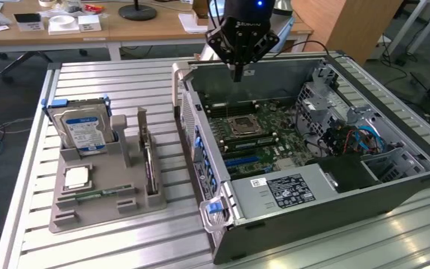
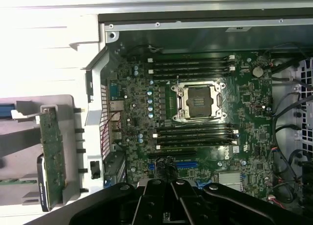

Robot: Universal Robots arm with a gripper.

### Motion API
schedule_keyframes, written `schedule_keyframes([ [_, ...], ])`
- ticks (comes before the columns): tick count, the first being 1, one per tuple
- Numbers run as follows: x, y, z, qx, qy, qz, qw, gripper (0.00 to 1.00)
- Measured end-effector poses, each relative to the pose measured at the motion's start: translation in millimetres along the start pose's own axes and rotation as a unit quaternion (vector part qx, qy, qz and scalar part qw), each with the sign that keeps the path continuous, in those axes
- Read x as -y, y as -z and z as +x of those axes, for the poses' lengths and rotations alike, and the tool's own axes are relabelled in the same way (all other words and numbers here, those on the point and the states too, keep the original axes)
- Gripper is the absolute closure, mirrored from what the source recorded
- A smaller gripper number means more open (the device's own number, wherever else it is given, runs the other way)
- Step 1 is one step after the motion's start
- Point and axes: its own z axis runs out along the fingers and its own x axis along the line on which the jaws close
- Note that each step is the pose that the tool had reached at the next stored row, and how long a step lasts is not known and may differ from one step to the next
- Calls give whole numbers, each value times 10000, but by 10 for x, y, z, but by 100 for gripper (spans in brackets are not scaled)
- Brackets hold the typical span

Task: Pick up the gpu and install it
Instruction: 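Reach for the gpu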

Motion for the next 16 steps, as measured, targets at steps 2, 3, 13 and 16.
schedule_keyframes([
  [2,0,0,5,0,1,0,10000,89],
  [3,1,0,7,0,1,0,10000,89],
  [13,3,1,33,0,0,0,10000,89],
  [16,4,1,49,0,0,0,10000,89],
])
